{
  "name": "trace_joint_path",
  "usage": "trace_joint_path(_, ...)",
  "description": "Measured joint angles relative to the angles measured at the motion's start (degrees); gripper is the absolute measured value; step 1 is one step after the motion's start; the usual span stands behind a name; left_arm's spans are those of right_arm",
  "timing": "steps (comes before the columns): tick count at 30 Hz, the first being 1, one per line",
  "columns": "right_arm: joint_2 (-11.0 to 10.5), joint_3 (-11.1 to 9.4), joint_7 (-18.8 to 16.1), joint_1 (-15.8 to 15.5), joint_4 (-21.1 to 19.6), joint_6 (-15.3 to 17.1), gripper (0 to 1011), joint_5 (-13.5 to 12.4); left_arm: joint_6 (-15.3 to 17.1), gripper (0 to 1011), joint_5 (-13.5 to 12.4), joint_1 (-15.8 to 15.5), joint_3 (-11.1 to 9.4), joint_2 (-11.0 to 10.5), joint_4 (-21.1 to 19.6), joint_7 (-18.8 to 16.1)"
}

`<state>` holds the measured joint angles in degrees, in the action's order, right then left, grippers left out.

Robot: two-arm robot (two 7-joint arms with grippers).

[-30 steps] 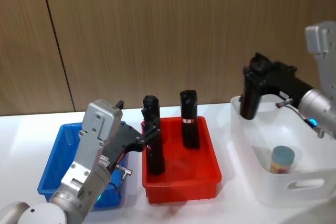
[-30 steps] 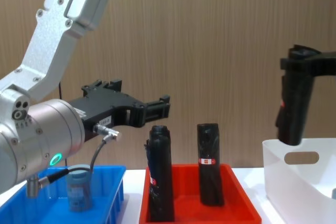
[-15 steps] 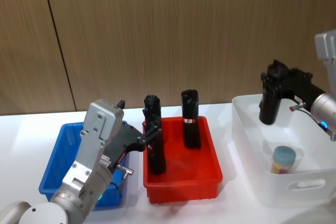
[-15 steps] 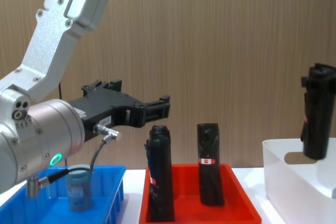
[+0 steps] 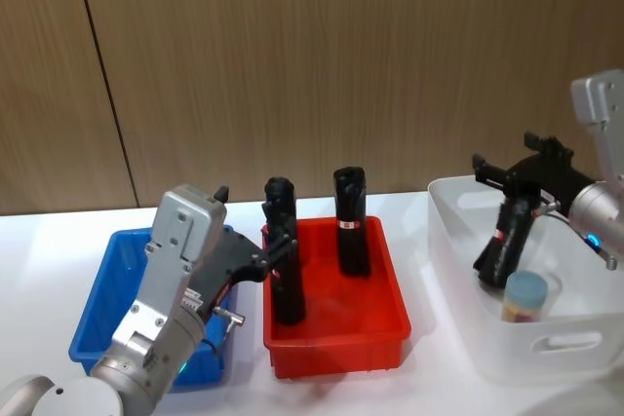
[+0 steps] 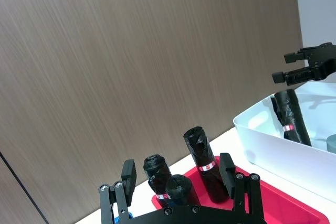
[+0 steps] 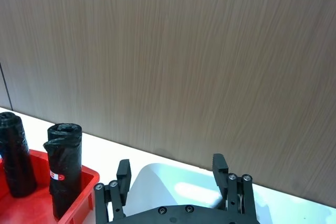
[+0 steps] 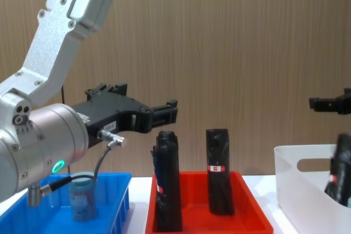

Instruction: Pick the cotton swabs from the blue box and place them into the white box.

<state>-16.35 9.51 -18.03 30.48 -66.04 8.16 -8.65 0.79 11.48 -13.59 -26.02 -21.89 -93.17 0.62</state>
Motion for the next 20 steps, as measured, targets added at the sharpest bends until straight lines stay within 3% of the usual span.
trace_joint_path(3,0.06,0.09,0.00,0.12,0.45,-0.14,1002,0.14,0.00,1004,0.00,0.00,0.00,0.00,0.00,0.00)
trace_joint_path(20,0.24,0.32,0.00,0.44,1.64,-0.43,1002,0.40,0.00,1004,0.00,0.00,0.00,0.00,0.00,0.00)
